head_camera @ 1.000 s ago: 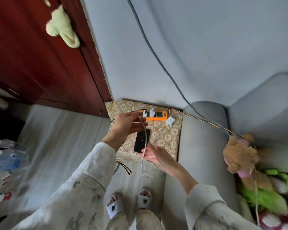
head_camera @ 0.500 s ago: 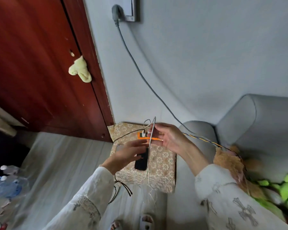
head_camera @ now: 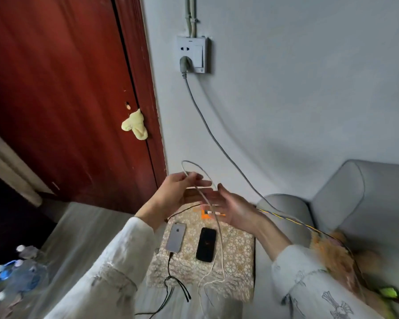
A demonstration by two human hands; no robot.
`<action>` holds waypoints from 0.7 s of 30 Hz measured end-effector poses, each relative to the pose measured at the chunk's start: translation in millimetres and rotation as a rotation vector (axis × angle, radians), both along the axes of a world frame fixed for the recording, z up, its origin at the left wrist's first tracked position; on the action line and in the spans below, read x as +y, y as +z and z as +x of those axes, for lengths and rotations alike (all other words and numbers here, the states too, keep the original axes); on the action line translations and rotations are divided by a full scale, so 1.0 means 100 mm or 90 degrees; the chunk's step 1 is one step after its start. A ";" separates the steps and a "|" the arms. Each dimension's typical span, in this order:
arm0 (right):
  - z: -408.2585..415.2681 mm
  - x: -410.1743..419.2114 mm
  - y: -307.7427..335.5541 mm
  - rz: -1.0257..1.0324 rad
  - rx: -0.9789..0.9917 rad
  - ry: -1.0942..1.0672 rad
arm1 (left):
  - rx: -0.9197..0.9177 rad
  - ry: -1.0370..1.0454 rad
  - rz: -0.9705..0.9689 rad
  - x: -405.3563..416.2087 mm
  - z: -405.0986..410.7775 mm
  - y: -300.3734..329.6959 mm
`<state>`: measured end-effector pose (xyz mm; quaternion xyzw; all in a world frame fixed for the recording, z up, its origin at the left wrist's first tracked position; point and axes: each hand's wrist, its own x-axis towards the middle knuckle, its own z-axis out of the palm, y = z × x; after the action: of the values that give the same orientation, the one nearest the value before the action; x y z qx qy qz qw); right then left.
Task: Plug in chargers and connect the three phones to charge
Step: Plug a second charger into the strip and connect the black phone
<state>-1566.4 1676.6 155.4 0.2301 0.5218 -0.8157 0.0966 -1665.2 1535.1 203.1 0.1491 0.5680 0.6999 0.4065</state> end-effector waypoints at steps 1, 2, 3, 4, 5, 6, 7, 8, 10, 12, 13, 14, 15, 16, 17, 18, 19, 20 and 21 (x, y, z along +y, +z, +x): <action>0.03 -0.05 -0.05 -0.002 0.002 0.062 | -0.040 0.030 0.037 0.01 -0.09 0.08; 0.04 -0.08 -0.08 -0.001 0.008 0.119 | -0.076 0.062 0.065 0.02 -0.18 0.15; 0.06 -0.09 -0.10 -0.001 0.018 0.165 | -0.109 0.096 0.086 0.03 -0.27 0.22; 0.07 -0.09 -0.10 0.004 0.027 0.192 | -0.139 0.131 0.105 0.02 -0.37 0.29; 0.08 -0.08 -0.08 0.023 0.030 0.202 | -0.168 0.166 0.129 0.00 -0.46 0.33; 0.09 -0.07 -0.07 0.066 0.026 0.199 | -0.199 0.200 0.159 -0.03 -0.55 0.37; 0.10 -0.05 -0.07 0.135 0.024 0.196 | -0.228 0.231 0.189 -0.07 -0.64 0.38; 0.11 -0.02 -0.06 0.217 0.026 0.193 | -0.251 0.257 0.218 -0.13 -0.73 0.37; 0.10 0.02 -0.05 0.312 0.045 0.154 | -0.246 0.275 0.236 -0.24 -0.85 0.28; 0.03 0.05 0.05 0.228 0.077 0.065 | -0.192 0.225 0.163 -0.30 -0.85 0.07; -0.03 0.07 0.13 0.163 0.095 0.034 | -0.166 0.184 0.103 -0.32 -0.79 -0.06; -0.11 0.08 0.23 0.115 0.112 0.011 | -0.141 0.135 0.041 -0.33 -0.71 -0.20; -0.20 0.09 0.35 0.079 0.125 -0.006 | -0.108 0.071 -0.014 -0.34 -0.60 -0.34; -0.29 0.08 0.47 0.055 0.136 -0.024 | -0.064 -0.007 -0.062 -0.34 -0.49 -0.44; -0.38 0.07 0.58 0.037 0.148 -0.047 | -0.010 -0.099 -0.099 -0.34 -0.39 -0.53; -0.47 0.05 0.68 0.024 0.160 -0.073 | 0.039 -0.191 -0.125 -0.33 -0.30 -0.57; -0.55 0.04 0.78 0.017 0.171 -0.098 | 0.076 -0.263 -0.145 -0.32 -0.23 -0.56; -0.61 0.02 0.86 0.014 0.179 -0.125 | 0.102 -0.308 -0.158 -0.32 -0.17 -0.52; -0.65 0.02 0.91 0.009 0.185 -0.156 | 0.118 -0.325 -0.160 -0.32 -0.13 -0.47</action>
<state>-1631.1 1678.5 246.6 0.1720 0.5043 -0.8423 -0.0815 -1678.6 1503.4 156.4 0.2986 0.6291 0.4829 0.5310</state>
